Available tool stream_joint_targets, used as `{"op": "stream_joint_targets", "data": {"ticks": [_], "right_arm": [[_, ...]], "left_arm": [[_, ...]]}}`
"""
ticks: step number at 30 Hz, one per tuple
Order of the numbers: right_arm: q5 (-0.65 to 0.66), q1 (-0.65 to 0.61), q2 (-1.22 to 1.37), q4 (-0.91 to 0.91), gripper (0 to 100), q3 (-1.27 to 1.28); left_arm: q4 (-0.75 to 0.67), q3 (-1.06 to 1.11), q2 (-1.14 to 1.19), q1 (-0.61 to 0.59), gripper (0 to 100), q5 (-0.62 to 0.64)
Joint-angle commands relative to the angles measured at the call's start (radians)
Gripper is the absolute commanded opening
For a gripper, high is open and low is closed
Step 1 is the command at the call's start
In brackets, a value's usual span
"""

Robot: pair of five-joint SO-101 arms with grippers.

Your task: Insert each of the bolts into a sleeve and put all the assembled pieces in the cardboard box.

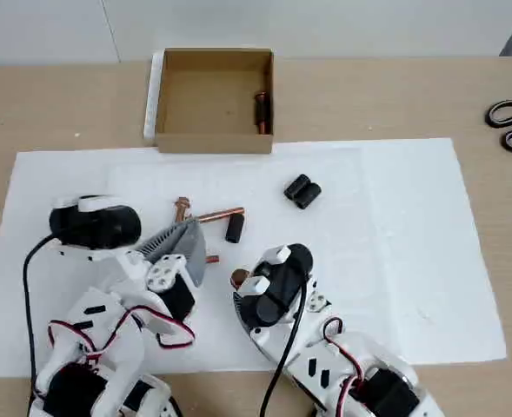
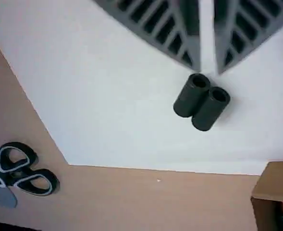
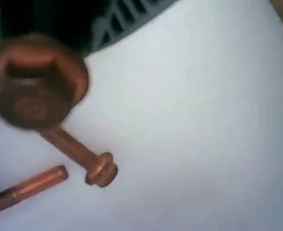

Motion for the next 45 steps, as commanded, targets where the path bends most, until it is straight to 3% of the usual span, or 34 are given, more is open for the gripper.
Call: {"op": "stream_joint_targets", "data": {"ticks": [1,7,20,29,45], "right_arm": [[0.002,0.051,0.001,-0.021,0.2,-0.006],[0.005,0.239,0.002,-0.051,0.2,0.035],[-0.066,0.384,0.05,-0.084,0.2,-0.035],[-0.178,0.476,0.628,-0.081,0.2,-0.373],[-0.172,0.47,1.483,-0.09,0.3,-1.039]], "left_arm": [[-0.043,-0.044,0.057,-0.086,1,-0.005],[-0.138,-0.067,0.239,-0.15,1,-0.006],[-0.115,-0.472,0.735,-0.186,1,-0.012],[0.025,-0.725,1.017,-0.284,1,-0.064],[0.094,-0.708,1.025,-0.284,1,-0.061]]}}
